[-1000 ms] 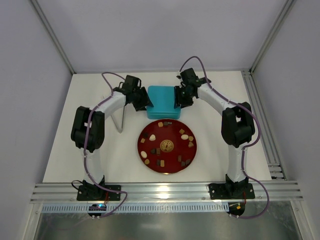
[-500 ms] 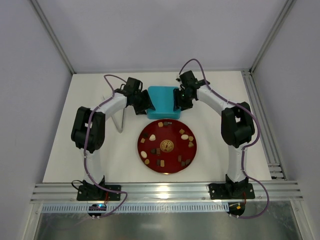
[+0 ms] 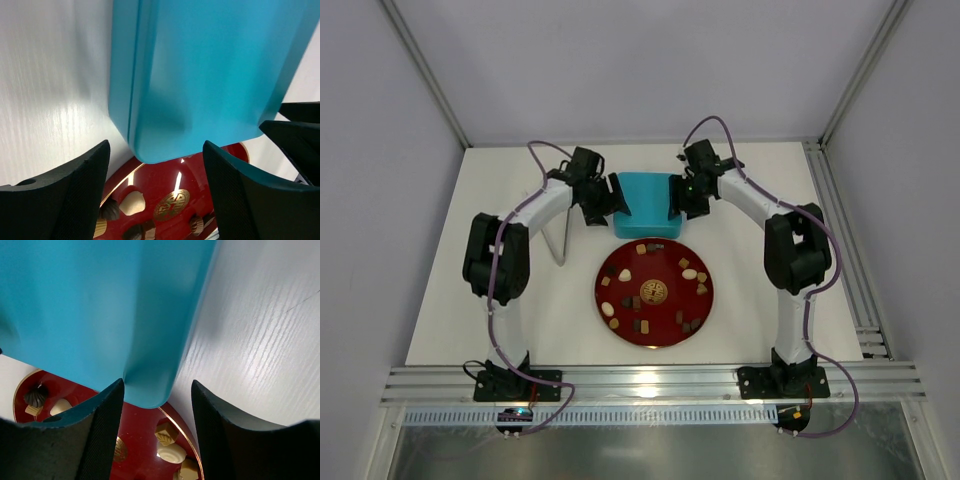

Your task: Pack the chocolate

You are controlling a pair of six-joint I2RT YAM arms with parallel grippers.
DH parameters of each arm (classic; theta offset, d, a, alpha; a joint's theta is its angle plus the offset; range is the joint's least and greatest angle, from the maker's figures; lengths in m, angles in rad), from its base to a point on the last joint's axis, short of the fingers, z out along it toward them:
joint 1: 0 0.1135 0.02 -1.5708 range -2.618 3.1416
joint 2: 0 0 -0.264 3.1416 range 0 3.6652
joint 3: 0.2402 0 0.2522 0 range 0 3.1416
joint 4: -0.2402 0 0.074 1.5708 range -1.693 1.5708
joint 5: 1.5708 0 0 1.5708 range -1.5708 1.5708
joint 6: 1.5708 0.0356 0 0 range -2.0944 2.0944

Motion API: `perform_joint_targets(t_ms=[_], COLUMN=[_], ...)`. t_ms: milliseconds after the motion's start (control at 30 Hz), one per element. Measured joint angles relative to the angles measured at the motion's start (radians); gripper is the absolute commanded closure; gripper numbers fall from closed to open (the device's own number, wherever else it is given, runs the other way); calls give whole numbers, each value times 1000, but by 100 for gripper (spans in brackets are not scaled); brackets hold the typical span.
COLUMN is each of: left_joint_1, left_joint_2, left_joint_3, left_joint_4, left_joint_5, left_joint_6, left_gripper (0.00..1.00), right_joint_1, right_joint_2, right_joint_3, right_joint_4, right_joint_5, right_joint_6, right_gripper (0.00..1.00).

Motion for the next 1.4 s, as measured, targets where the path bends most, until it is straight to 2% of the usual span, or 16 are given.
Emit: perform_joint_targets(t_ms=[300,600,933,1167,1400], left_joint_1=[28,63,62,62,62], left_joint_2=[34,206,238,228,200], left_joint_3=[158,283,273,238,173], left_joint_4=[-10,-19,21,58,116], left_joint_5=[13,22,37,41,44], left_joint_6=[43,95,79,20,-28], left_gripper=[23,22,26,31,37], right_joint_1=[-53,-81,-88,-88,-76], right_joint_2=[0,46,159,203,205], right_joint_3=[1,105,149,230,243], right_joint_4=[59,120,153,128,112], right_joint_5=[-74,-96,-80,-45,-8], right_joint_6=[7,36,61,63,47], right_gripper=[36,32,32,32,32])
